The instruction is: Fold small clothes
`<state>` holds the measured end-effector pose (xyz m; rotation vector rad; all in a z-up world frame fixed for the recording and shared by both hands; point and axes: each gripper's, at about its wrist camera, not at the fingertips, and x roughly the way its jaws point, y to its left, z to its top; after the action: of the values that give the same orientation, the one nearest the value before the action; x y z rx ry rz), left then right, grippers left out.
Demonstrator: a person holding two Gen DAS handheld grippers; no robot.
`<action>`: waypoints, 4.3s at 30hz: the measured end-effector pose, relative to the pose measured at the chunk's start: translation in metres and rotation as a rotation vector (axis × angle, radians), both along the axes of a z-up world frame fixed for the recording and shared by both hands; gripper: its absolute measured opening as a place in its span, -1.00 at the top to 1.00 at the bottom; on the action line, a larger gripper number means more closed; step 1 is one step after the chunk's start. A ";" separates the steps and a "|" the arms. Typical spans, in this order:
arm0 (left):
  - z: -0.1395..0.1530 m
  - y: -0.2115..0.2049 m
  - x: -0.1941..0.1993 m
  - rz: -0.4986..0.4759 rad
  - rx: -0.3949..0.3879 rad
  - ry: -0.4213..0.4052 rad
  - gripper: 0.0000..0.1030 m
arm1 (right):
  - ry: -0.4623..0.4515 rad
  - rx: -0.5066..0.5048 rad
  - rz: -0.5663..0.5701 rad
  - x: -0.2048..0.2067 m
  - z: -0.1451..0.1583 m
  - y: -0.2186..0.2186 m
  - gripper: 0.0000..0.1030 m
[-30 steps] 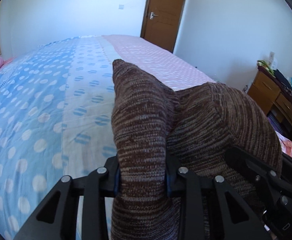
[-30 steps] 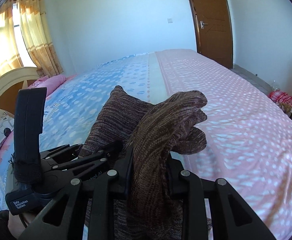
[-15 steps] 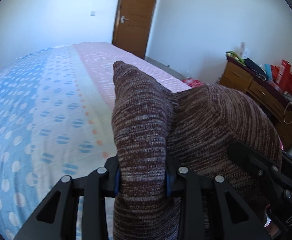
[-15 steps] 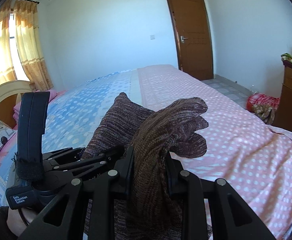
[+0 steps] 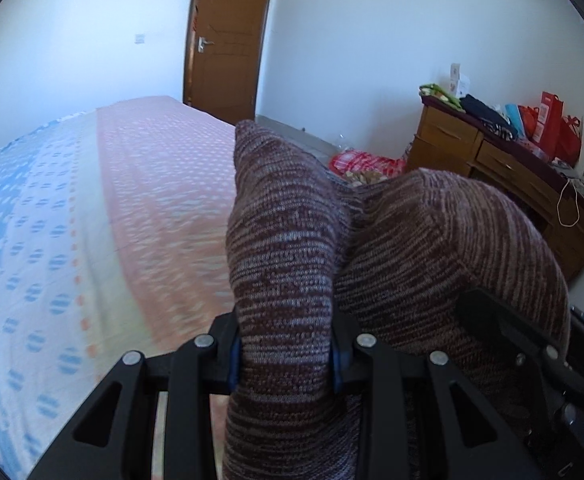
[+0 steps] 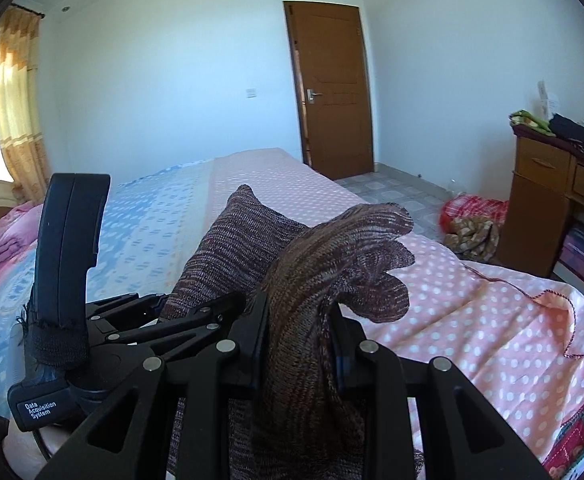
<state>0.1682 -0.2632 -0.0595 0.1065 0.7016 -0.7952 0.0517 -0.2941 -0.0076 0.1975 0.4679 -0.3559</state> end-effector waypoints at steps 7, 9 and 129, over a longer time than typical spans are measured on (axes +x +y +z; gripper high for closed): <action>-0.004 -0.021 -0.005 -0.032 0.009 0.008 0.36 | 0.001 0.044 -0.041 -0.004 -0.008 -0.031 0.50; -0.004 -0.023 -0.004 -0.035 0.008 0.009 0.36 | 0.001 0.039 -0.042 -0.005 -0.007 -0.031 0.50; -0.055 -0.002 0.003 -0.011 0.138 0.126 -0.47 | 0.213 0.016 -0.178 0.019 -0.027 -0.094 0.88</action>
<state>0.1712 -0.2651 -0.1149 0.1867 0.8760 -0.7685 0.0704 -0.3879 -0.0349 0.2184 0.6651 -0.5508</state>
